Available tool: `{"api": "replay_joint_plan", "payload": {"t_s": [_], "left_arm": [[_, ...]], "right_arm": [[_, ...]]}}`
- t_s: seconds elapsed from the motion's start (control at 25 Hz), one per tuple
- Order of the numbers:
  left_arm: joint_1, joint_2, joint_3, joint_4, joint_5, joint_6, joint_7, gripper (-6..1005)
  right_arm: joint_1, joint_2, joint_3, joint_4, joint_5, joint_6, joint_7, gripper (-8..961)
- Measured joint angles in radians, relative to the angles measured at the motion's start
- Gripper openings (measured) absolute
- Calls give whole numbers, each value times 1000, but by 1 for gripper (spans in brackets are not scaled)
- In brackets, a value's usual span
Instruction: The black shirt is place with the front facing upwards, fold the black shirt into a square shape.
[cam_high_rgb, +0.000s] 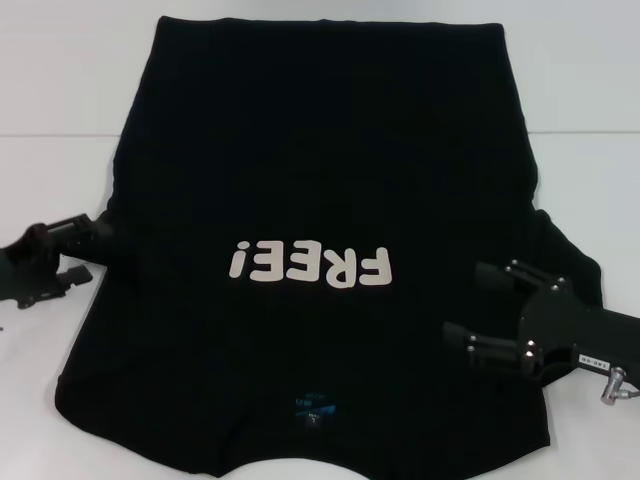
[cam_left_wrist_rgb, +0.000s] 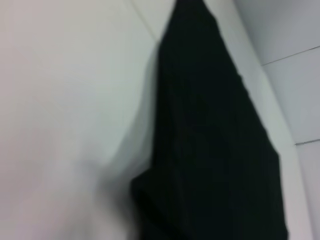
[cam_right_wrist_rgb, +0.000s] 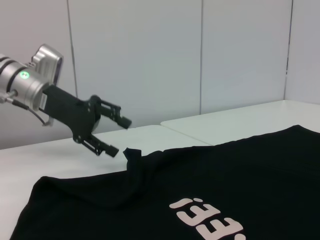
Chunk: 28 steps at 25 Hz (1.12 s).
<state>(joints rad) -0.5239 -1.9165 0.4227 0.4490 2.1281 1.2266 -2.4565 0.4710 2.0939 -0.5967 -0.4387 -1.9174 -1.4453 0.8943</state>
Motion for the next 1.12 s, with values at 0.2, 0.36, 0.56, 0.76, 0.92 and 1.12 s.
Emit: {"api": "replay_joint_plan", "payload": {"t_s": [0.2, 0.36, 0.56, 0.76, 0.92, 1.12], "left_arm": [[-2, -3, 11, -23, 1, -66, -1, 830], [-2, -17, -1, -25, -11, -112, -1, 830], [-18, -25, -6, -28, -10, -157, -1, 830], [-26, -27, -3, -37, -8, -182, -1, 829], [-30, -37, -2, -37, -7, -206, -1, 829], [-42, -49, -4, -38, -13, -228, 1, 829]], "right_arm": [[-6, 0, 0, 0, 0, -1, 0, 942], [-7, -1, 0, 0, 0, -1, 0, 942], [-6, 0, -1, 0, 0, -1, 0, 942], [-6, 0, 0, 0, 0, -1, 0, 942], [-6, 0, 0, 0, 0, -1, 0, 942], [-6, 0, -1, 0, 0, -1, 0, 942]]}}
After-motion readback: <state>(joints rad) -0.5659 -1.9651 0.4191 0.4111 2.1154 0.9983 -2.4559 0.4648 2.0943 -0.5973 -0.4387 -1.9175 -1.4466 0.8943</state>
